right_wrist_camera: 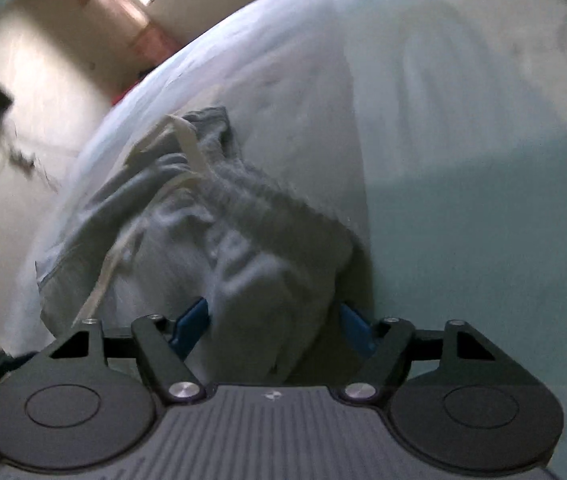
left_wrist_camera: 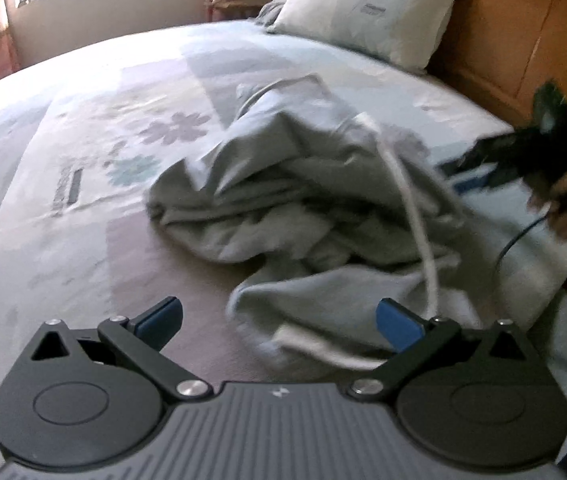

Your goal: Fold clothes

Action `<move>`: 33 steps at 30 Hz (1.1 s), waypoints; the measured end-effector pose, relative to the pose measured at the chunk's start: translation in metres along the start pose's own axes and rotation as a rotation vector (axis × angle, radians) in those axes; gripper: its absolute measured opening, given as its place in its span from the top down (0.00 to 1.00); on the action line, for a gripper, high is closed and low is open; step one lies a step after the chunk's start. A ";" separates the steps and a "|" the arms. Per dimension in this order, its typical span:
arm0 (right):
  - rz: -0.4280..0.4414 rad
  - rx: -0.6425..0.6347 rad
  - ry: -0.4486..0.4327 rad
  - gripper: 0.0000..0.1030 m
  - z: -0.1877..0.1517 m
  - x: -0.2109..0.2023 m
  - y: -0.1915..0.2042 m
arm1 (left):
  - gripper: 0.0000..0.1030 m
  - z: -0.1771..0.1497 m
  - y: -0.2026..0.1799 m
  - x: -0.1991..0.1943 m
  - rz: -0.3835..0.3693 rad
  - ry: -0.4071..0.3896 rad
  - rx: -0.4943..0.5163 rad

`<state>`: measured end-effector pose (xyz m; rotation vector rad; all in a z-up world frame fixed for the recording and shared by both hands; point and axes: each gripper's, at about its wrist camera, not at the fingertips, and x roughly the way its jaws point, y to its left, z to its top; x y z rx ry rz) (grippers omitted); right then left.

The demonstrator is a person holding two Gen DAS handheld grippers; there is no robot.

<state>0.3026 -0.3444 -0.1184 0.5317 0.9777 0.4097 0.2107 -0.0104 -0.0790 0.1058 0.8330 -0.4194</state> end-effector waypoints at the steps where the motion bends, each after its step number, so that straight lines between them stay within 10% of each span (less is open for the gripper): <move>1: 0.026 0.033 -0.013 0.25 -0.005 0.003 -0.006 | 0.01 0.002 -0.003 0.000 -0.009 -0.006 -0.008; 11: 0.151 0.099 -0.199 0.25 0.006 0.026 -0.019 | 0.01 0.012 -0.028 0.011 -0.035 0.003 -0.021; 16: 0.096 0.096 -0.204 0.62 -0.008 0.014 -0.010 | 0.01 0.012 -0.030 0.007 -0.022 0.001 -0.022; 23: 0.035 0.025 -0.278 0.86 -0.027 -0.050 0.020 | 0.01 0.014 -0.032 -0.004 0.008 -0.010 -0.008; 33: -0.134 0.045 -0.242 0.79 -0.066 -0.129 0.022 | 0.01 0.012 -0.037 -0.004 -0.012 -0.013 0.004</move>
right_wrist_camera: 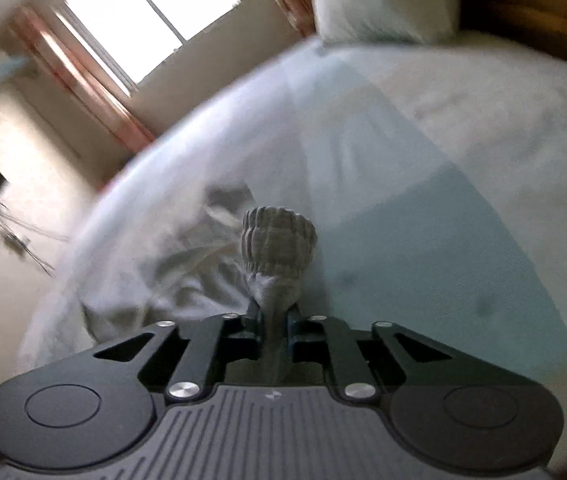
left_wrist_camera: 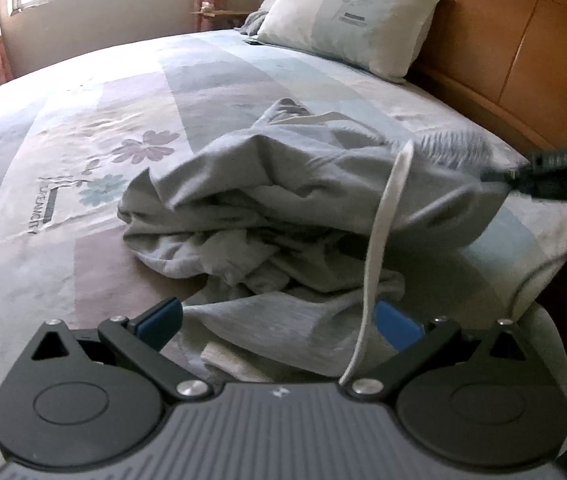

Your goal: Fold clothes

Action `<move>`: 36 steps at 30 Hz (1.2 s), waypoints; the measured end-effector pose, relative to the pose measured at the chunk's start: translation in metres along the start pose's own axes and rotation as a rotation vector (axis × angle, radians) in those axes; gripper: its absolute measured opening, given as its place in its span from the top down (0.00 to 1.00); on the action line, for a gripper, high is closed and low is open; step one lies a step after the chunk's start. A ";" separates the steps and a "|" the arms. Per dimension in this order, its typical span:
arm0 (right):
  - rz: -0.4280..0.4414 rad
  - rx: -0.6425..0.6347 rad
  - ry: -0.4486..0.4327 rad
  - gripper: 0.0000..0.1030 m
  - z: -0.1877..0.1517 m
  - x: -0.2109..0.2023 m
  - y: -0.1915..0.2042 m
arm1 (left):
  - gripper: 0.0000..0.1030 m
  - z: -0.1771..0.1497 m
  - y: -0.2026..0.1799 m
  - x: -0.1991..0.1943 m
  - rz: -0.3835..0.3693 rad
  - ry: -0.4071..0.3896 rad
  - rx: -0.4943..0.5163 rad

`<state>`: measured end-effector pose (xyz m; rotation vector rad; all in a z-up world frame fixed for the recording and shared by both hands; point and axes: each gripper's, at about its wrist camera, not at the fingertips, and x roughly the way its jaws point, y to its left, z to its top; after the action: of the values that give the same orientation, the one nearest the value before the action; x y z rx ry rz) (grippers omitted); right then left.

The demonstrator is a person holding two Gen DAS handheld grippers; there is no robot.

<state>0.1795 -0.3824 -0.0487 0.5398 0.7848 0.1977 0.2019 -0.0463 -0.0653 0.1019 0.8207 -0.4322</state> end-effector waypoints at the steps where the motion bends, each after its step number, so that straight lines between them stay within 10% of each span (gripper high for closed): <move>1: -0.038 -0.002 0.024 0.78 -0.003 -0.001 -0.005 | 0.01 0.000 -0.001 0.001 -0.002 0.002 0.002; 10: -0.066 0.013 -0.083 0.60 0.026 -0.034 -0.020 | 0.01 0.006 -0.002 0.000 0.006 -0.016 0.008; 15: 0.115 -0.095 -0.031 0.37 0.068 0.028 0.003 | 0.01 0.007 -0.001 0.002 0.004 -0.018 -0.010; 25: 0.350 0.099 0.309 0.29 0.109 0.198 -0.020 | 0.01 0.008 0.016 0.016 0.033 0.024 -0.054; 36: 0.459 0.050 0.335 0.29 0.125 0.244 0.009 | 0.01 0.007 0.017 0.048 0.034 0.084 -0.091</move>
<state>0.4395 -0.3342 -0.1218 0.7419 0.9842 0.7078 0.2427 -0.0487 -0.0965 0.0497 0.9190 -0.3600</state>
